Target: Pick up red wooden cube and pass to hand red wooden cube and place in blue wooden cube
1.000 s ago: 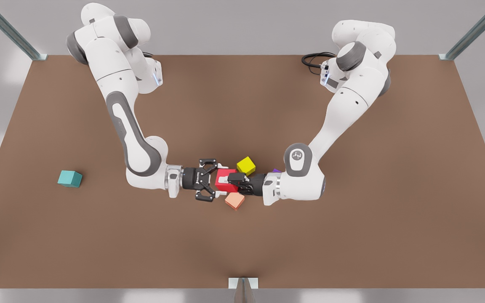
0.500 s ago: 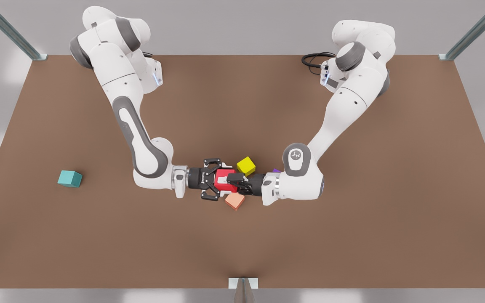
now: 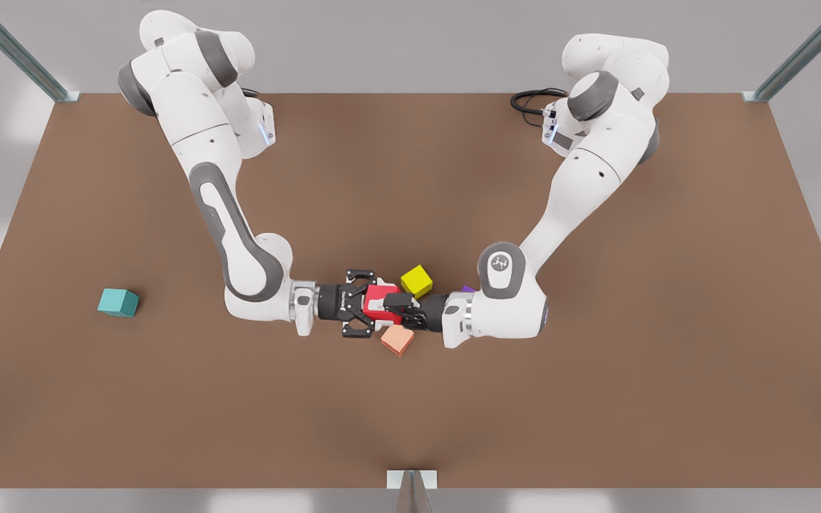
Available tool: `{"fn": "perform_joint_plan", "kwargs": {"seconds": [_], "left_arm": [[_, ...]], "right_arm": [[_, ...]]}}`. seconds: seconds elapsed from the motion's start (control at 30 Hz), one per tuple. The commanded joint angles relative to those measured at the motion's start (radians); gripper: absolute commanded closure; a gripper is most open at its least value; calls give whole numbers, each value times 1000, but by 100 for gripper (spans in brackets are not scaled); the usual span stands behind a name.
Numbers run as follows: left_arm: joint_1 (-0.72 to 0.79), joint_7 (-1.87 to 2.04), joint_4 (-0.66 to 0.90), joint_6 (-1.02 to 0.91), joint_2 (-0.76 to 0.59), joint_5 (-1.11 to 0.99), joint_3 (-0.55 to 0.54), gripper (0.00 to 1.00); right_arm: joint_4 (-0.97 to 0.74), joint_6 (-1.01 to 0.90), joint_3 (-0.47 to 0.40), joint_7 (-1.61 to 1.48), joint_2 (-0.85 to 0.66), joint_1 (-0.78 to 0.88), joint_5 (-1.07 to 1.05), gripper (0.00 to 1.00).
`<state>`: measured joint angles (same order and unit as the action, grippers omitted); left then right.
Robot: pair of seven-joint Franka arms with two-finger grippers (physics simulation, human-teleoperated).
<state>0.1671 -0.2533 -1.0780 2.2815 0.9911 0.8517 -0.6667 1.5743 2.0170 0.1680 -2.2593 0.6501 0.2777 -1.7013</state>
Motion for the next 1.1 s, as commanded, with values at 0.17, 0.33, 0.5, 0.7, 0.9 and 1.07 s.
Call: {"fn": "perform_joint_plan", "kwargs": {"seconds": [0.17,0.33,0.5,0.7,0.9,1.07], "left_arm": [[-1,-73,-2,-8,-2,16,-1,0],[-23,-76,-7,-20,-6,13,-1,0],[-63,-80,-10,-80,-8,10,-1,0],[-86,-81,-10,-120,-8,6,-1,0],[-376,258,4,-766,-158,-719,-1,0],[-555,351,104,-1126,-362,-1191,-24,0]], "right_arm": [[0,-7,1,11,-3,-2,0,20],[0,-32,-1,24,-4,-37,9,20],[1,-46,-1,23,-6,-45,12,48],[-3,-46,-1,50,-7,-48,12,48],[-43,-46,-13,106,-7,-75,89,48],[-73,-70,-15,389,-13,-227,577,48]]}}
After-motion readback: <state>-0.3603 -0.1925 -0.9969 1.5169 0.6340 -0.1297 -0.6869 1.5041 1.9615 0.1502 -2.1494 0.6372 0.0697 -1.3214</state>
